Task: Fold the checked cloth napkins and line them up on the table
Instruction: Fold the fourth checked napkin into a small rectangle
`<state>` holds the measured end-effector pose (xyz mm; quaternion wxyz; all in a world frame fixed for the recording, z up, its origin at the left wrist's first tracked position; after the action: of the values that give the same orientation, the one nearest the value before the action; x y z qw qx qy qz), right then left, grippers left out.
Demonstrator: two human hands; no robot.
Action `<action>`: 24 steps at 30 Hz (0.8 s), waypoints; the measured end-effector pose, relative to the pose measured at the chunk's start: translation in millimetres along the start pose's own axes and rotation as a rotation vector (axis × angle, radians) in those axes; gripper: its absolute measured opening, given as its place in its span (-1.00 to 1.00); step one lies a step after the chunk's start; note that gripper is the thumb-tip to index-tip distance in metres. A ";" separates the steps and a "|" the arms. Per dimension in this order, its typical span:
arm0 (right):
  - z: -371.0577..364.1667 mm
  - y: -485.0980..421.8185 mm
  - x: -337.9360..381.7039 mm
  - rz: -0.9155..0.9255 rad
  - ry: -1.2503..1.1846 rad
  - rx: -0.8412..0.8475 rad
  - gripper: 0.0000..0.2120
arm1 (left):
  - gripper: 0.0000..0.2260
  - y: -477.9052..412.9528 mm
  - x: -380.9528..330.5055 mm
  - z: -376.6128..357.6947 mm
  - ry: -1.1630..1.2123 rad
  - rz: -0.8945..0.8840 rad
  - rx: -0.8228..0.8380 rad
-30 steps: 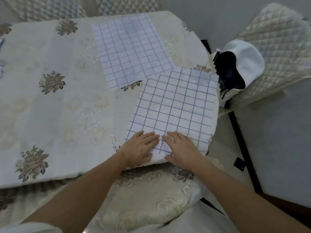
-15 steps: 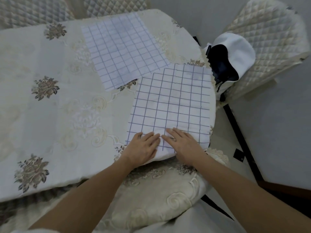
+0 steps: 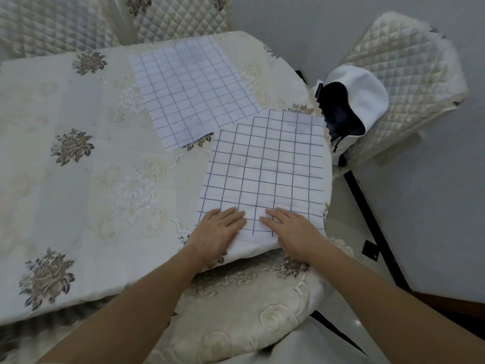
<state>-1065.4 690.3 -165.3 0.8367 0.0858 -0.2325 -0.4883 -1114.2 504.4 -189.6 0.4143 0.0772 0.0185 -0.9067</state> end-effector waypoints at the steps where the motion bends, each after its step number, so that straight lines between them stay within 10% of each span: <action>1: 0.9 2.5 -3.7 0.001 0.007 0.016 -0.37 | -0.60 1.1 4.0 -0.1 0.007 0.023 0.024; 24: 60.4 71.7 -119.5 0.161 0.071 -0.031 -0.28 | -0.63 -13.0 -90.3 50.7 0.303 0.320 -0.077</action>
<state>-1087.8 834.2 -122.2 0.8823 0.0713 -0.2011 -0.4195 -1072.1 575.6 -125.9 0.5479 0.1989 0.1026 -0.8060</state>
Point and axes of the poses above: each hand's wrist, its own y-axis away from the middle knuckle, its own z-axis out of the back of the hand, x = y × z, the point moved 6 cm from there along -y, towards the middle knuckle, and after that the axes turned 14 degrees about z, right-handed, at the moved point
